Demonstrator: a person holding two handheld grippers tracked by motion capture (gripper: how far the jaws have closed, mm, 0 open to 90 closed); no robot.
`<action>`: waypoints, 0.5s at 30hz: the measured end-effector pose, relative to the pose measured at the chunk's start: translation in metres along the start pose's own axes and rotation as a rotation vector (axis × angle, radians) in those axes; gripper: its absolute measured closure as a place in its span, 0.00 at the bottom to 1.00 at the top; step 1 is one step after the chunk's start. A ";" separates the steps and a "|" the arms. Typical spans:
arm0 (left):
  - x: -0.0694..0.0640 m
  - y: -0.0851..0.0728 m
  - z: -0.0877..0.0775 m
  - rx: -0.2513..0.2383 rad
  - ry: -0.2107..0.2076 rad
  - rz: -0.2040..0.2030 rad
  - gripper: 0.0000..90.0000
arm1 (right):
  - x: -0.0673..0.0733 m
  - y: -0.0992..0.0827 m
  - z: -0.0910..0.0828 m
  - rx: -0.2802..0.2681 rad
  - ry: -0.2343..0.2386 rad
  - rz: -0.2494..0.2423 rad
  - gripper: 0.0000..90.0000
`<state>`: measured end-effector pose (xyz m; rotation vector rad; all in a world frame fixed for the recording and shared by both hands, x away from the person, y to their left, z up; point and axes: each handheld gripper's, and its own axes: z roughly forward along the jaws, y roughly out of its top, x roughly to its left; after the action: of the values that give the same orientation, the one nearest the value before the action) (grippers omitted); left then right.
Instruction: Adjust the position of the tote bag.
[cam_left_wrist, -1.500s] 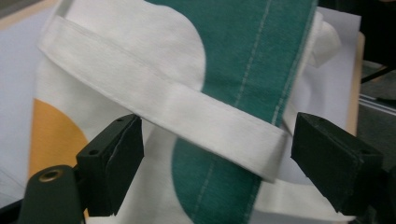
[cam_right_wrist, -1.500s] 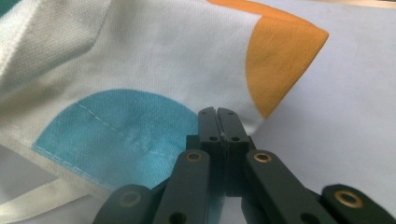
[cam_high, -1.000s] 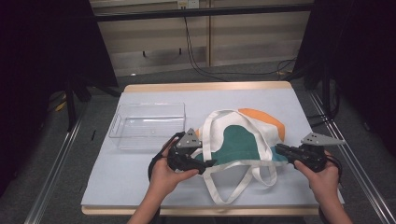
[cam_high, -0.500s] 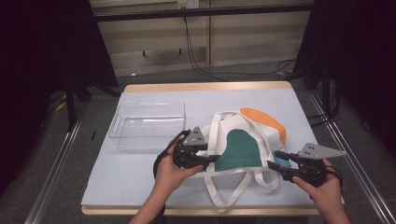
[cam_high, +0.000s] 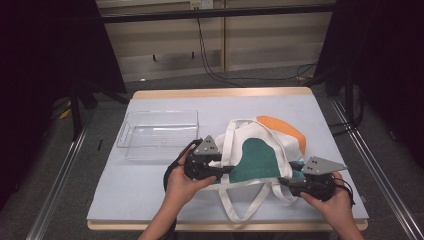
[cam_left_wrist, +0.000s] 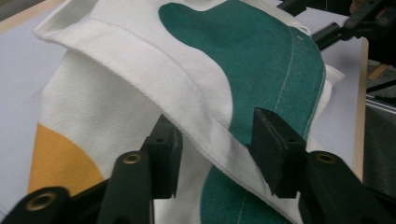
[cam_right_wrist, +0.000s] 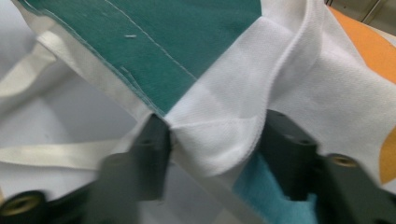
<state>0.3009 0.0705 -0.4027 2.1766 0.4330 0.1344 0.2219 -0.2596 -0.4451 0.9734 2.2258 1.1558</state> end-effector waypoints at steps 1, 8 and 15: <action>0.000 0.001 -0.001 0.014 -0.001 0.004 0.55 | -0.001 0.001 -0.001 -0.002 0.003 0.010 0.60; 0.001 0.006 -0.009 -0.050 -0.013 -0.046 0.20 | -0.006 0.013 -0.003 -0.034 0.007 0.058 0.81; -0.009 0.019 -0.011 -0.042 -0.018 0.012 0.05 | -0.009 0.031 -0.002 -0.020 0.008 0.088 0.83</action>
<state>0.2950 0.0655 -0.3801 2.1383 0.4042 0.1293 0.2387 -0.2550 -0.4172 1.0704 2.1932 1.2200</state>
